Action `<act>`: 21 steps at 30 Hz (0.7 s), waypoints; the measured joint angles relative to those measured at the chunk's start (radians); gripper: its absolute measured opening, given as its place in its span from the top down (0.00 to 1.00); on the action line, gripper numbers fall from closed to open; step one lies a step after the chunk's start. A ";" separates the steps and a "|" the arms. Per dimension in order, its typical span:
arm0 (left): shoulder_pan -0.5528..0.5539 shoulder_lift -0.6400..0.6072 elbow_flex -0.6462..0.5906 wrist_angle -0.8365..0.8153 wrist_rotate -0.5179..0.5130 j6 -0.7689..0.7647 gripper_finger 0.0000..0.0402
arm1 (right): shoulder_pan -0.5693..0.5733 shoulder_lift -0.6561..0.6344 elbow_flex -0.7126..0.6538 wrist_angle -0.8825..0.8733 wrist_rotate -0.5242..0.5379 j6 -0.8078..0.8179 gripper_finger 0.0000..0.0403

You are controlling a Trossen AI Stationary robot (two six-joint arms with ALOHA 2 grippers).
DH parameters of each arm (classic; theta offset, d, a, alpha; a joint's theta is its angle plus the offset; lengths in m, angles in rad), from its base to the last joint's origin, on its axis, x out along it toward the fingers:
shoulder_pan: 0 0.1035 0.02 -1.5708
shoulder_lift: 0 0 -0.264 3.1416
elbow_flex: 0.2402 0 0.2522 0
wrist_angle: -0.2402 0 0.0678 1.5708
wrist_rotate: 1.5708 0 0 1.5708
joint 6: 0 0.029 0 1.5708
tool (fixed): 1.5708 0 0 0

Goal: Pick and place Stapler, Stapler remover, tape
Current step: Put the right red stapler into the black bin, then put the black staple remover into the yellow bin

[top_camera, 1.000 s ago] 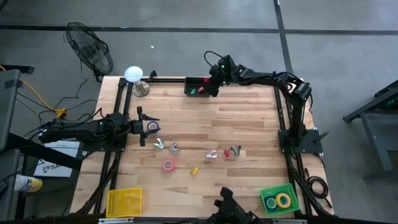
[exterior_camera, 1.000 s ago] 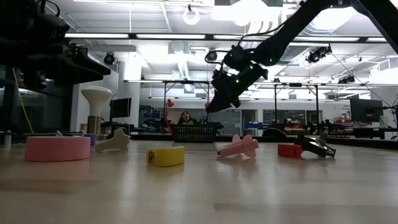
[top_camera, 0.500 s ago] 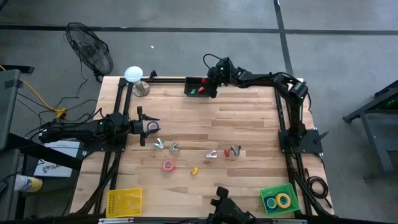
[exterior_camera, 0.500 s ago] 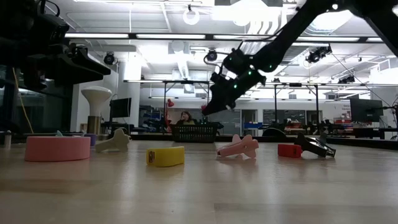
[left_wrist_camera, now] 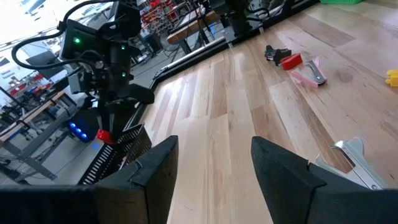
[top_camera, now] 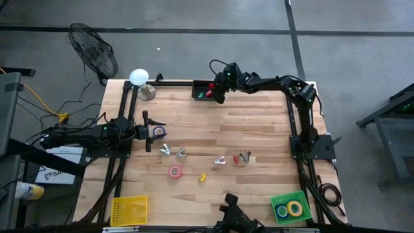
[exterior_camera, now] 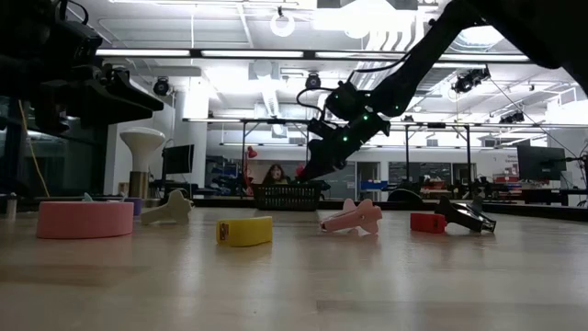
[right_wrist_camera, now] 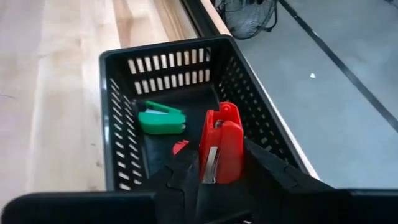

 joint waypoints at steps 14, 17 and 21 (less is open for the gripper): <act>0.000 0.000 0.000 0.000 0.000 0.000 0.51 | 0.002 -0.009 0.002 -0.014 0.022 0.063 0.57; 0.000 0.000 0.000 0.000 0.000 0.000 0.51 | 0.004 -0.035 0.003 -0.028 0.043 0.070 0.53; 0.000 0.000 0.000 0.000 0.000 0.000 0.51 | 0.014 -0.095 0.003 -0.077 0.085 0.064 0.50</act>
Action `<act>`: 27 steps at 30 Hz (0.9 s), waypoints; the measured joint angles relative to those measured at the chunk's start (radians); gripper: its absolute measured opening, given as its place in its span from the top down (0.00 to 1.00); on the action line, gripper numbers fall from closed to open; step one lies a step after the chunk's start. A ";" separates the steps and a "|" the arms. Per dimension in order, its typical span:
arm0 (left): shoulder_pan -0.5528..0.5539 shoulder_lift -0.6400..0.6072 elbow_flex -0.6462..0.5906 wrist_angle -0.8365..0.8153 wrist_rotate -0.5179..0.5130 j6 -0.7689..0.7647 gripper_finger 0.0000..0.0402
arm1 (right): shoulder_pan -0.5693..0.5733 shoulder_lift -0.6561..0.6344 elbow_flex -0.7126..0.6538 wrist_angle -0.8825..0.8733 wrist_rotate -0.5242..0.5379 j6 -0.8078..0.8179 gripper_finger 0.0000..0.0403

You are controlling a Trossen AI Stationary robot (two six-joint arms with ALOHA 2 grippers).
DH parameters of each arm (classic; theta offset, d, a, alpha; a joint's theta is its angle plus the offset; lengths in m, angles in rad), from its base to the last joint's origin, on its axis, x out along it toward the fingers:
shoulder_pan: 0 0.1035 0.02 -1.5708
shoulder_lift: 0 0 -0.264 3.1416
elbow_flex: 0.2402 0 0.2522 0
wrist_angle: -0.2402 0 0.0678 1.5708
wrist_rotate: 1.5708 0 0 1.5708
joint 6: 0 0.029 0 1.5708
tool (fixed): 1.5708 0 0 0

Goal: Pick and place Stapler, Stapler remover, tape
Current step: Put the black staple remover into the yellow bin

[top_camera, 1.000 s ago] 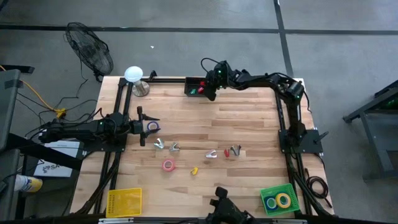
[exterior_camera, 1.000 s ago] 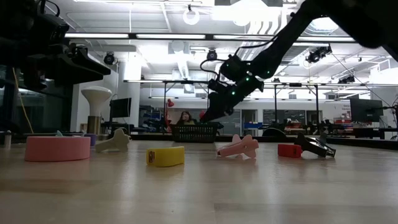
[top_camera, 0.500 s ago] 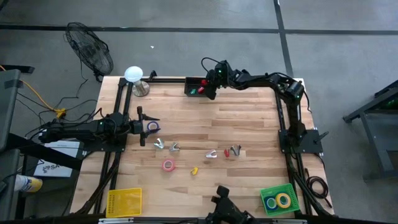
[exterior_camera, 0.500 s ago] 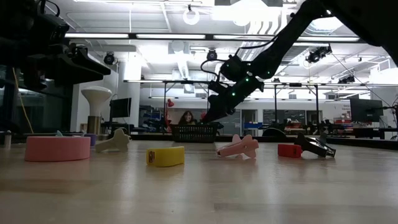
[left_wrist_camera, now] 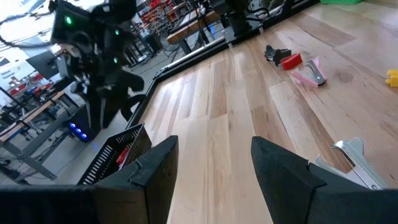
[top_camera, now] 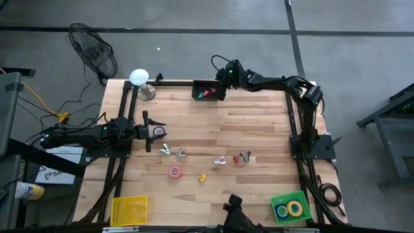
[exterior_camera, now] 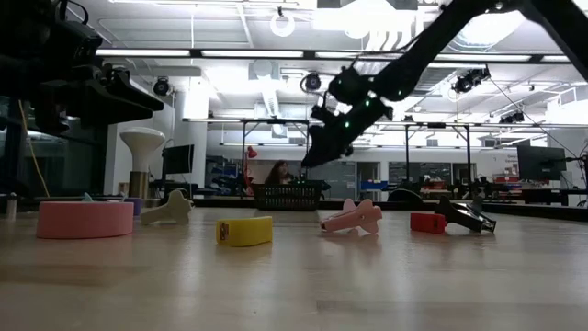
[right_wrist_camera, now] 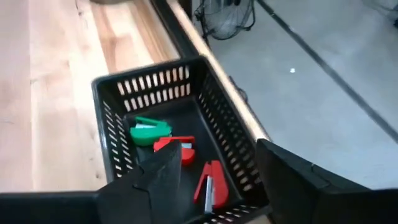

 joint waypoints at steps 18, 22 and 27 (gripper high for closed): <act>0.000 0.000 0.000 0.000 0.000 0.000 0.51 | 0.205 -0.364 0.002 -0.828 0.186 0.420 0.50; 0.000 0.000 0.000 0.000 0.000 0.000 0.51 | 0.310 -0.380 0.001 -1.003 0.211 0.600 0.50; 0.000 0.000 0.000 0.000 0.000 0.000 0.51 | 0.498 -0.380 -0.021 -1.183 0.300 0.836 0.50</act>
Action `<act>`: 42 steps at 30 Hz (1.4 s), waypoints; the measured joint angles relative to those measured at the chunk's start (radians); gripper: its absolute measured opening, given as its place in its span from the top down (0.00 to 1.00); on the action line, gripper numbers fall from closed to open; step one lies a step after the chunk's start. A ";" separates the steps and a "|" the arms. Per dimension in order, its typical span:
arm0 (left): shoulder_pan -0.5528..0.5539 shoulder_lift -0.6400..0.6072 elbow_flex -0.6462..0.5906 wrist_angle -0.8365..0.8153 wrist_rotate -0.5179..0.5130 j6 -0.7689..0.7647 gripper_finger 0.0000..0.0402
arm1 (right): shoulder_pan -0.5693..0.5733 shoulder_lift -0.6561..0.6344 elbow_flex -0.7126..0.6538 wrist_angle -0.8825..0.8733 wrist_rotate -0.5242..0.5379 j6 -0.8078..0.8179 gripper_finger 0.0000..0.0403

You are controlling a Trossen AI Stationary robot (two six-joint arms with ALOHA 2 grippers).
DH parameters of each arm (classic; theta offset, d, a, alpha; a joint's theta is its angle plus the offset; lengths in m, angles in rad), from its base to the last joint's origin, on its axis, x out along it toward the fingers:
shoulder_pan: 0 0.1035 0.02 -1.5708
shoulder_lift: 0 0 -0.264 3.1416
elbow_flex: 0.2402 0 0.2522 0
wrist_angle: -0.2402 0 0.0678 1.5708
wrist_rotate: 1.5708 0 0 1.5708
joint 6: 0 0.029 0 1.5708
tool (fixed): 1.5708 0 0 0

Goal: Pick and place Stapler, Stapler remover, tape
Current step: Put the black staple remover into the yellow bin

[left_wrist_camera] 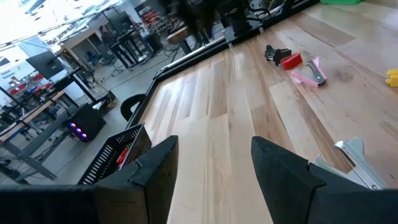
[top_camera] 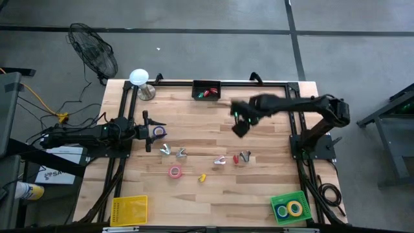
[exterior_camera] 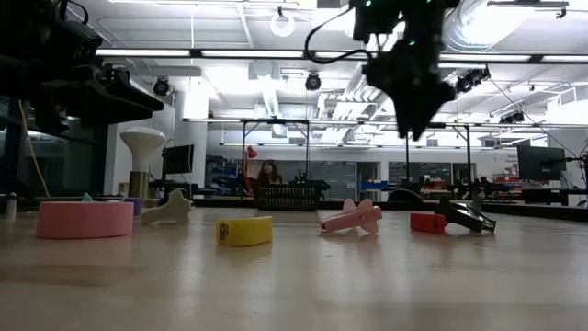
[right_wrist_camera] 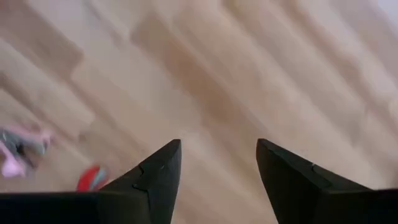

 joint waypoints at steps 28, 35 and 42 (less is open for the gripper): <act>0.000 0.000 0.000 0.000 0.000 0.000 0.51 | 0.802 0.004 -0.569 0.659 0.338 1.030 0.51; 0.000 0.000 0.000 0.000 0.000 0.000 0.51 | 0.813 0.060 -0.604 0.747 0.421 1.030 0.53; 0.000 0.000 0.000 0.000 0.000 0.000 0.51 | 0.809 0.076 -0.607 0.780 0.531 1.000 0.54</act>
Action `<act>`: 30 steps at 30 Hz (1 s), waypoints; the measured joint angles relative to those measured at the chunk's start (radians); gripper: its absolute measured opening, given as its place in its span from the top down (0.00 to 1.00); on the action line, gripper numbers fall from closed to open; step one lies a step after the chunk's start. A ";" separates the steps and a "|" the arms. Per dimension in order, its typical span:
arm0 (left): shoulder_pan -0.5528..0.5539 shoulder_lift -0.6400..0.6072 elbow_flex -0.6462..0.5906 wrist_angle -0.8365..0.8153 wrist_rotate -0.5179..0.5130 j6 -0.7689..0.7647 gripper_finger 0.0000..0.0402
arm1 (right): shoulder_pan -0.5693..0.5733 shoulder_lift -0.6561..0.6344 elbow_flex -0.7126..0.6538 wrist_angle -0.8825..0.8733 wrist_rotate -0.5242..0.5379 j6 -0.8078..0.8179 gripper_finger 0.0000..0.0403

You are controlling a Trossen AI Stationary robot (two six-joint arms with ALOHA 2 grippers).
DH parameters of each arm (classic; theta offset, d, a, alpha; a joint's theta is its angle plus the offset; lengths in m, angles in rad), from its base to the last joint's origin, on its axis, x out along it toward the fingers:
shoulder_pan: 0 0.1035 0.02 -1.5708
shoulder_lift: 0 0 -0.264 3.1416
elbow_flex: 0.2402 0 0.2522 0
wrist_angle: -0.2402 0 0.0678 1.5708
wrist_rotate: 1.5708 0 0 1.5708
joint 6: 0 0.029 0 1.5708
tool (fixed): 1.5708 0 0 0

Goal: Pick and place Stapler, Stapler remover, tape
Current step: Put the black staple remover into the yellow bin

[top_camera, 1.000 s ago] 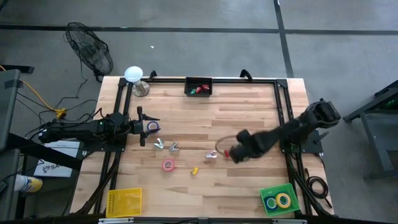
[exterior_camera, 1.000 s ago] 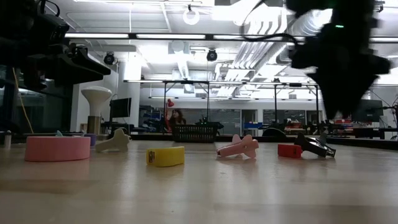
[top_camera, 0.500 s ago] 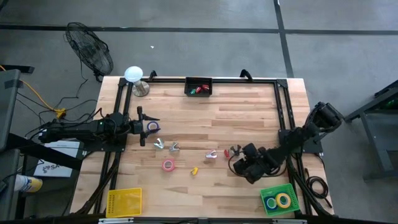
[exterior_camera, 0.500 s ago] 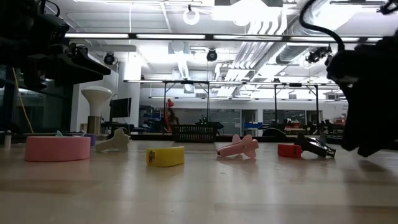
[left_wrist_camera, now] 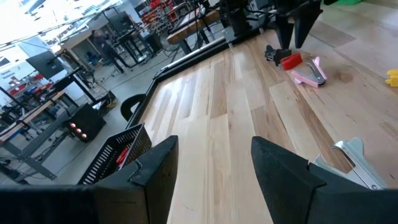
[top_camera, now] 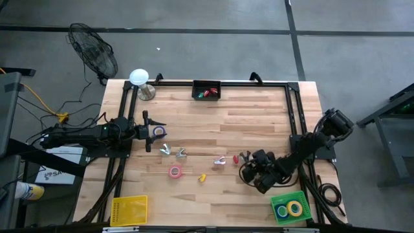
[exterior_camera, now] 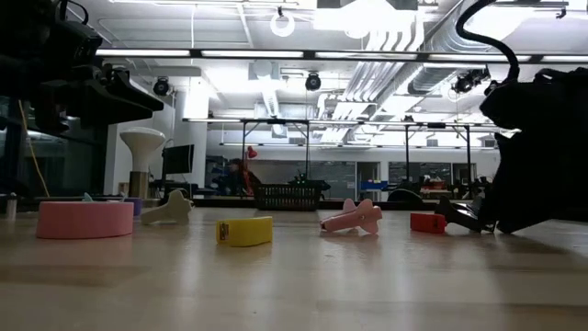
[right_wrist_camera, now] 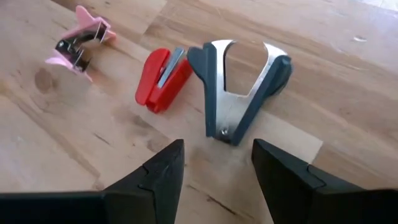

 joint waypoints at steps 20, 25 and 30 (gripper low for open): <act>0.000 0.000 0.000 0.000 0.000 0.000 0.51 | -0.151 -0.001 0.001 0.023 -0.095 -0.262 0.55; 0.000 0.000 0.000 0.000 0.000 0.000 0.51 | -0.175 -0.001 0.000 0.018 -0.115 -0.340 0.63; 0.000 0.000 0.000 0.000 0.000 0.000 0.51 | -0.185 0.000 0.000 0.018 -0.117 -0.428 0.74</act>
